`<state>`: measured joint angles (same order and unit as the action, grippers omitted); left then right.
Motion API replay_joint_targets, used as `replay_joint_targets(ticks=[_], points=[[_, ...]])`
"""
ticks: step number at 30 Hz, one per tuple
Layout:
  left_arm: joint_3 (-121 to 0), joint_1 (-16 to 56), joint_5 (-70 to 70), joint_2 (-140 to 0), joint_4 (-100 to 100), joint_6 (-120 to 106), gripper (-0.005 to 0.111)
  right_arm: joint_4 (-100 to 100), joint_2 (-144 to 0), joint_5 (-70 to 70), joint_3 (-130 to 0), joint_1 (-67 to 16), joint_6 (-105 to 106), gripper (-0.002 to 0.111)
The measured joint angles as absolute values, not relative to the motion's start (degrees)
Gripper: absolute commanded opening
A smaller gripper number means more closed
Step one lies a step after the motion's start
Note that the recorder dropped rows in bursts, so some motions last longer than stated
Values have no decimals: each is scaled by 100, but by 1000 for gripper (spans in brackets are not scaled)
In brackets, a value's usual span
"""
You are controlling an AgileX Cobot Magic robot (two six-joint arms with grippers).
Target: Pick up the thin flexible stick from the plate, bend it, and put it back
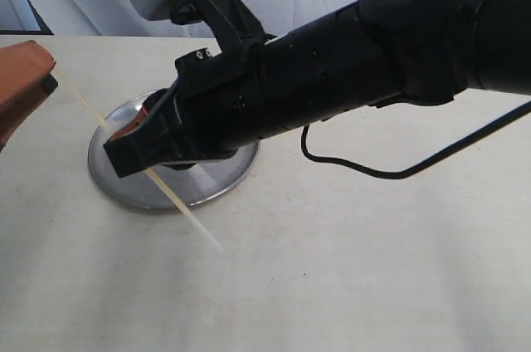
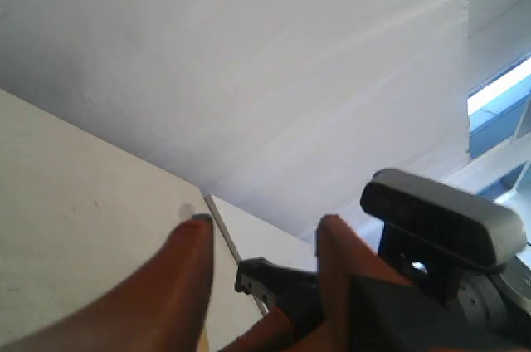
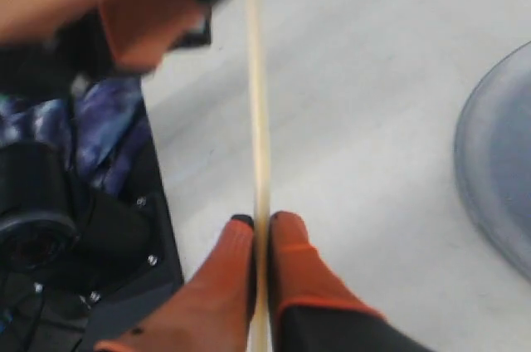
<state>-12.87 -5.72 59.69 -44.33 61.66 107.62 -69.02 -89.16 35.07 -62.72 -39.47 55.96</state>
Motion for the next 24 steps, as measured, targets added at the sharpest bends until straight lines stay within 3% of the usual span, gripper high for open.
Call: replay_joint_targets(ticks=[7,16,18,22,24], points=[[-1287,-572,5885,-4433,6309,10788,64,-7079,-8916,3417,-6272,-3947,5596,-1],[-1287,-572,5863,-4552,6327,10921,53,-7482,-8951,3330,-6283,-4115,5754,-1],[-1287,-572,5844,-4670,6369,10921,44,-7584,-9005,3258,-6283,-4228,5849,-1],[-1287,-572,5768,-4879,6405,10921,6,-7849,-9035,3228,-6283,-4346,5991,-1],[-1287,-572,5776,-4942,6405,10921,0,-7926,-9035,3241,-6283,-4346,6017,-1]])
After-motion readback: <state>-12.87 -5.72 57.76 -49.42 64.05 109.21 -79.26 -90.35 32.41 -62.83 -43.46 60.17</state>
